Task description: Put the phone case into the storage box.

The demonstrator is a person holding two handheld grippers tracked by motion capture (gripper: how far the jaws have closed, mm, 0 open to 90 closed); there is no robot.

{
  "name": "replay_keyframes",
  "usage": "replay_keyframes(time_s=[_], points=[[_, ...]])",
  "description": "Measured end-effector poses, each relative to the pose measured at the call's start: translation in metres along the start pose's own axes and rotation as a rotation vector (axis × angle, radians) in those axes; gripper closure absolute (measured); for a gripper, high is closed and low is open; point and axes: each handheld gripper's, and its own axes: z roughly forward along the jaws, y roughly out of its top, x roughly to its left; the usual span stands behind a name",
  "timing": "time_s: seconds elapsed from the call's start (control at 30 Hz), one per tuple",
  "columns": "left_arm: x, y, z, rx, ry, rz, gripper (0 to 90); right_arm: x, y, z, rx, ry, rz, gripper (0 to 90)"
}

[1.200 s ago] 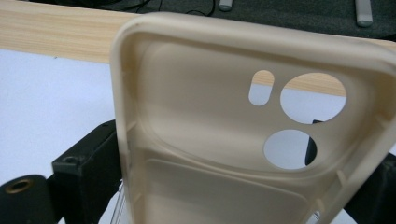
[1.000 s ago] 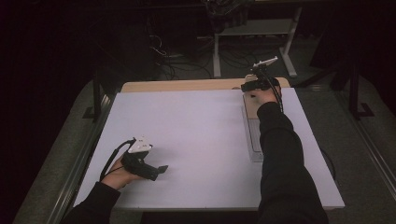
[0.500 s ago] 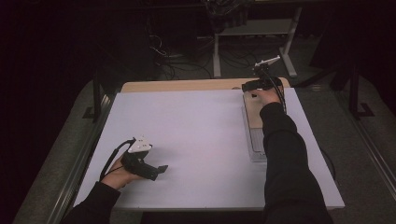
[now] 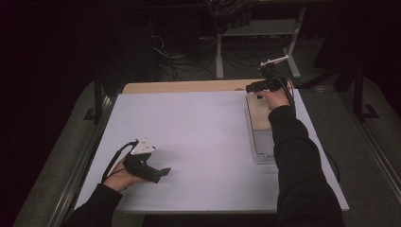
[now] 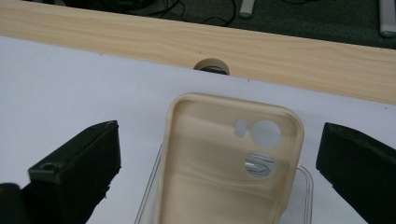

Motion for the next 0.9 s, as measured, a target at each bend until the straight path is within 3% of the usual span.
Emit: replay_keyframes(time_s=[0.57, 0.9], points=[[0.005, 0.001, -0.004, -0.022, -0.031, 0.007, 0.0, 0.001, -0.035, -0.026, -0.038, 0.097, -0.054, 0.0], [0.004, 0.004, -0.003, -0.012, -0.057, 0.025, 0.0, 0.007, -0.056, -0.043, -0.061, 0.161, -0.133, 0.0]])
